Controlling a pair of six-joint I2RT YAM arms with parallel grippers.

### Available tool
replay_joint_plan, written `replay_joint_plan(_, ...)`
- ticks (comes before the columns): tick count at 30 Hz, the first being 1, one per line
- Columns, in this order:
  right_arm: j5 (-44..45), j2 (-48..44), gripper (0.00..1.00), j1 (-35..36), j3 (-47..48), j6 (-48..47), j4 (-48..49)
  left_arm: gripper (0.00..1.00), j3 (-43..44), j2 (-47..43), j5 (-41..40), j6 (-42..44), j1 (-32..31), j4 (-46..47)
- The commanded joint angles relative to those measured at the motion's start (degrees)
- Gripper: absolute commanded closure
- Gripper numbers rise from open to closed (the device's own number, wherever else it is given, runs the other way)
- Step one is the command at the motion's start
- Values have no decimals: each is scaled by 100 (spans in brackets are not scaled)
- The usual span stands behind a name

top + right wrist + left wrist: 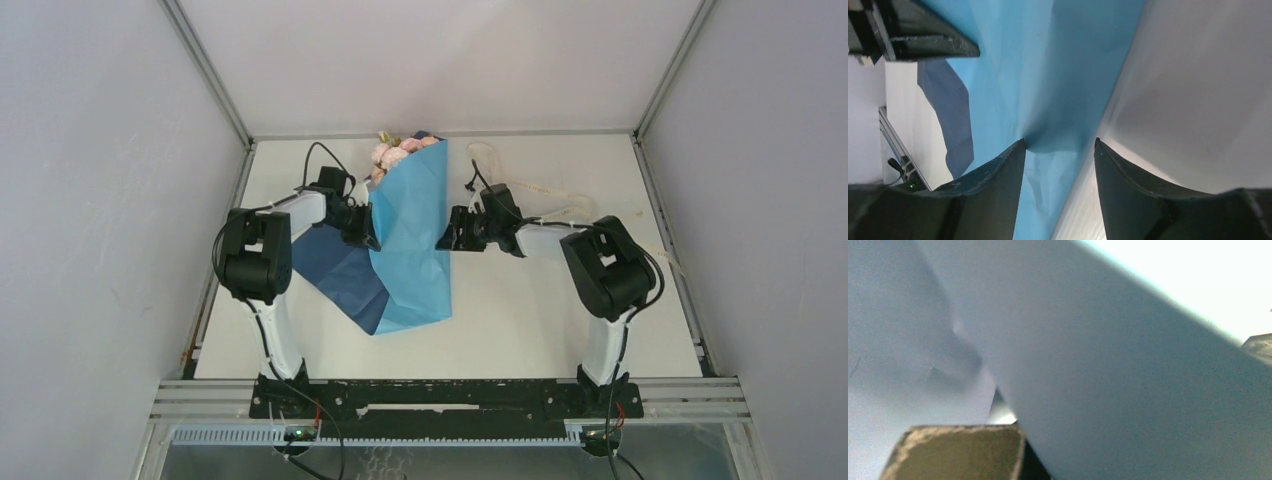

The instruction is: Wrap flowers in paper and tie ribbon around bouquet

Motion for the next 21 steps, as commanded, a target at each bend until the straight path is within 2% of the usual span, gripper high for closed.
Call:
replay_joint_plan(1, -478, 428, 41, -218, 312, 462, 604, 100, -97, -133, -183, 260, -17, -101)
replay_joint_plan(3, -637, 522, 46, -328, 322, 621, 777, 100, -107, -120, -260, 266, -17, -130)
replay_joint_plan(8, -955, 606, 70, -417, 313, 796, 881, 100, -2, -97, -310, 315, -17, -267)
replay_joint_plan(12, -990, 542, 100, -458, 218, 823, 925, 100, 154, -62, -694, 374, -48, -392)
replay_joint_plan(15, -953, 502, 100, -532, 41, 949, 1116, 100, 306, 9, -1017, 606, -116, -440)
replay_joint_plan(21, -894, 106, 100, -922, -691, 1075, 1467, 100, 832, 378, -804, 668, -363, -748)
